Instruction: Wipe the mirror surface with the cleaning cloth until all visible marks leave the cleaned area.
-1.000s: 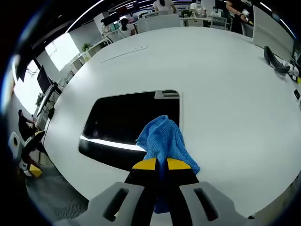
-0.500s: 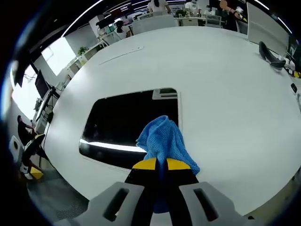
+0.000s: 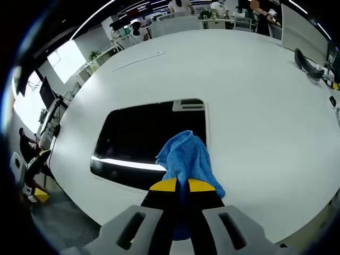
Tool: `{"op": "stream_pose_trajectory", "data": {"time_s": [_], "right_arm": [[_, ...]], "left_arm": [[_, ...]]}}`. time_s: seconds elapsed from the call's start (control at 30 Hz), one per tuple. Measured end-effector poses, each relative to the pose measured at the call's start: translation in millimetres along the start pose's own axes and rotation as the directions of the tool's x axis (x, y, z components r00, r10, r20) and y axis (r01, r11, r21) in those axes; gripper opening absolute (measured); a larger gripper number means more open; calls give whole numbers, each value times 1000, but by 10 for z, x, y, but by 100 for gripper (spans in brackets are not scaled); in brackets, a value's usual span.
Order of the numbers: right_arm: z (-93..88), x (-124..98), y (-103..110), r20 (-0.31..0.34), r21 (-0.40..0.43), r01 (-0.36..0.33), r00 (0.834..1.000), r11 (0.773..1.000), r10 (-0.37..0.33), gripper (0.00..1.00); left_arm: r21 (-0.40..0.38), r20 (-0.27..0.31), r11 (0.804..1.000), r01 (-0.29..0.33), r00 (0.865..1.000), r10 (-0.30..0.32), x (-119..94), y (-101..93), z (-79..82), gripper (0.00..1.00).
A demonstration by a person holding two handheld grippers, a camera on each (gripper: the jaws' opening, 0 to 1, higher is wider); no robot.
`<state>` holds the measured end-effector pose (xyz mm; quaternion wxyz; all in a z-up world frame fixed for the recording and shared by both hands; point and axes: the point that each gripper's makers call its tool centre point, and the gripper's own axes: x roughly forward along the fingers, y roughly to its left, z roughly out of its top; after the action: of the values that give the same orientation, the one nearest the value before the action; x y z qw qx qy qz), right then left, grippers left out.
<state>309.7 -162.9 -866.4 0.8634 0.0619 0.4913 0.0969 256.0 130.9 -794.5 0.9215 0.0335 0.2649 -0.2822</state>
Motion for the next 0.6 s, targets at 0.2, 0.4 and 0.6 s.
{"op": "stream_pose_trajectory", "data": {"time_s": [0.2,0.4,0.6], "right_arm": [[12,33,97,0,0,-9,1000,1000,9,0],[10,68,253,-9,-11,-25,1000,1000,25,0],[11,102,412,-18,-23,-42,999,999,41,0]], "left_arm": [[-1,-2,1000,3,1000,-3,4,-3,-3,99],[-3,-1,1000,0,1000,0,6,9,-9,99],[-1,-8,1000,-4,1000,4,8,22,-26,99]]}}
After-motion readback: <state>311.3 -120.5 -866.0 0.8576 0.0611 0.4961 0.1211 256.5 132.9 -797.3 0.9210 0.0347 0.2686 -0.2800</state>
